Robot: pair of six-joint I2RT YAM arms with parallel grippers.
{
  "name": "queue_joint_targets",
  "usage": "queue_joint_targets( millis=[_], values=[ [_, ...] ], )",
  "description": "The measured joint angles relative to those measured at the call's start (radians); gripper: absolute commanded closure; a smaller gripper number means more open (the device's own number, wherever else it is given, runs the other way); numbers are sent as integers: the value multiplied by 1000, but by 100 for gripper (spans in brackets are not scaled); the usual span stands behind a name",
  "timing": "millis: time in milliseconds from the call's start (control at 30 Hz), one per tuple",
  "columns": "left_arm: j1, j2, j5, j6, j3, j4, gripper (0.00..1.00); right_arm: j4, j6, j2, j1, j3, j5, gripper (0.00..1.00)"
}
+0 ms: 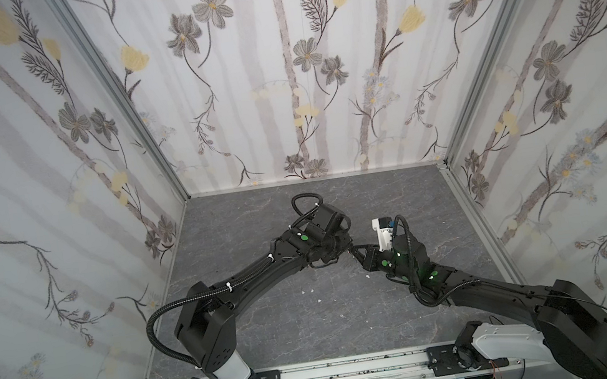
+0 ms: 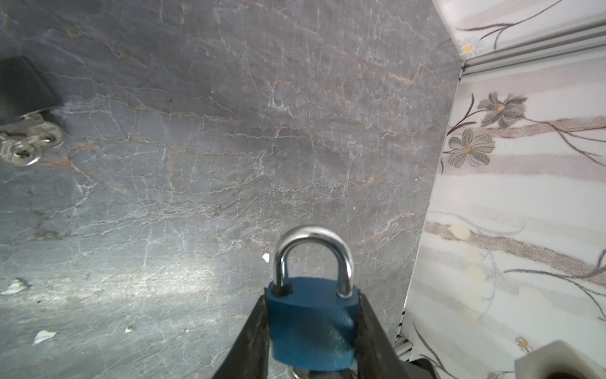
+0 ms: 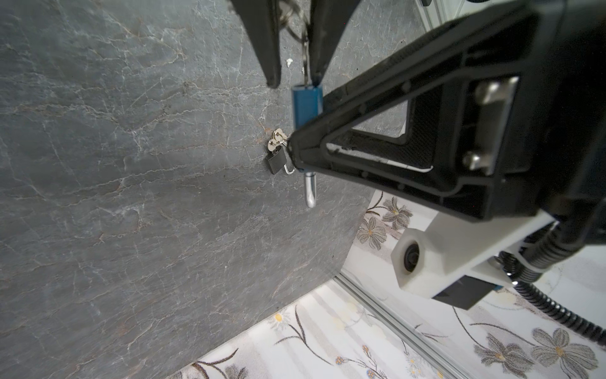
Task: Unlock with the key
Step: 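Insert the held key into the blue padlock's keyhole with the right gripper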
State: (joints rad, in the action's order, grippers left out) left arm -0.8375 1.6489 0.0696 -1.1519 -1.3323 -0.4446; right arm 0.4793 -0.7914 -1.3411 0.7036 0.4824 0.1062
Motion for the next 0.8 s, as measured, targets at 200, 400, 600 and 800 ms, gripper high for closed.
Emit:
queue_joint_targets(
  millis=[200,400,600,800],
  values=[
    [3,-2,15,4,15,-29,90,20,-11,73,5,-82,0,72],
    [3,-3,28,5,24,-31,90,38,-23,85,17,-101,15,70],
    [3,-8,31,5,27,-30,90,85,-39,39,28,-101,29,80],
    [3,-10,32,4,27,-31,90,130,-61,3,37,-99,53,82]
  ],
)
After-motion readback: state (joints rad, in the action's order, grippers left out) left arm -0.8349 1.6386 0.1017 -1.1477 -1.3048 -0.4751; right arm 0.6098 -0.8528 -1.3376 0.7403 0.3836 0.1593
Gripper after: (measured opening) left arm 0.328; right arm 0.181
